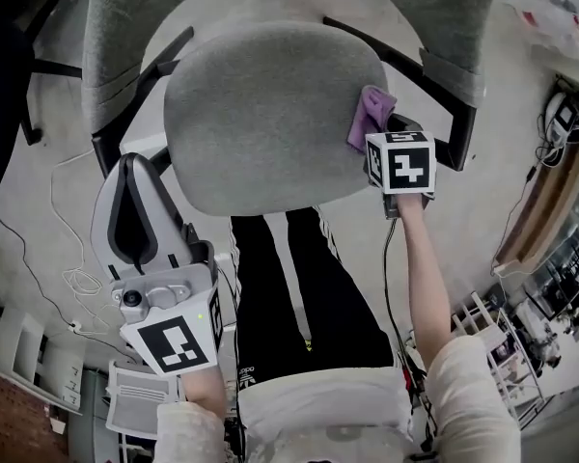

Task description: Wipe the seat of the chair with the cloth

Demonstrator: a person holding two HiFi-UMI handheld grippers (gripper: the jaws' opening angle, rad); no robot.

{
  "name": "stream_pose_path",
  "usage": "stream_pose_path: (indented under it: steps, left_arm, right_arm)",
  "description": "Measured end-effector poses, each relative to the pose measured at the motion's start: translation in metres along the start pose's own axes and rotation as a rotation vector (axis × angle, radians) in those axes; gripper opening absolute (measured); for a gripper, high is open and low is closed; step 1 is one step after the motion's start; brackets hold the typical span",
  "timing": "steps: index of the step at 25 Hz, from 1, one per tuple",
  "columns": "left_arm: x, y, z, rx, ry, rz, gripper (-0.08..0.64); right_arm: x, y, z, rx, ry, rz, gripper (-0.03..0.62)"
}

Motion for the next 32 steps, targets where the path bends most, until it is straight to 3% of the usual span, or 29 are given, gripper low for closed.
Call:
stream_pose_path:
  steps: [9, 12, 14, 16, 18, 20, 25, 28, 32]
  left_arm:
    - [-0.005, -0.001, -0.013, -0.007, -0.019, 0.002, 0.012]
    - [-0.004, 0.0, -0.016, 0.0, -0.021, -0.005, 0.012]
    - [-0.004, 0.0, -0.017, 0.005, -0.024, -0.008, 0.012]
    - [-0.003, -0.002, -0.014, 0.005, -0.018, -0.009, 0.012]
    - [0.0, -0.005, -0.009, 0.001, 0.005, -0.012, 0.012]
    - [0.004, -0.006, -0.002, -0.007, 0.042, -0.029, 0.012]
    - [0.013, 0.002, 0.022, -0.021, 0.121, -0.058, 0.012]
    - [0.017, 0.001, 0.036, -0.045, 0.147, -0.05, 0.012]
    - [0.024, -0.001, 0.052, -0.032, 0.202, -0.036, 0.012]
  right_arm:
    - [0.003, -0.009, -0.014, -0.028, -0.211, 0.065, 0.091]
    - [0.006, -0.011, -0.016, -0.09, -0.205, 0.054, 0.091]
    - [0.023, 0.0, -0.011, -0.189, -0.108, -0.045, 0.091]
    - [0.047, 0.026, 0.004, -0.287, 0.034, -0.205, 0.091]
    - [0.067, 0.052, 0.028, -0.315, 0.171, -0.326, 0.091]
    - [0.076, 0.07, 0.061, -0.289, 0.286, -0.382, 0.091]
    - [0.067, 0.085, 0.173, -0.22, 0.593, -0.383, 0.091]
    - [0.057, 0.084, 0.248, -0.114, 0.769, -0.34, 0.091]
    - [0.043, 0.072, 0.323, 0.002, 0.893, -0.265, 0.091]
Point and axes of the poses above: the fingertips, and each gripper's own axes: x backward along the fingers, z to its left, y out of its top, the point moved 2 cm from there along x, backward along the fingers, and after that the axes turned 12 degrees about x, right-handed, at the moved point
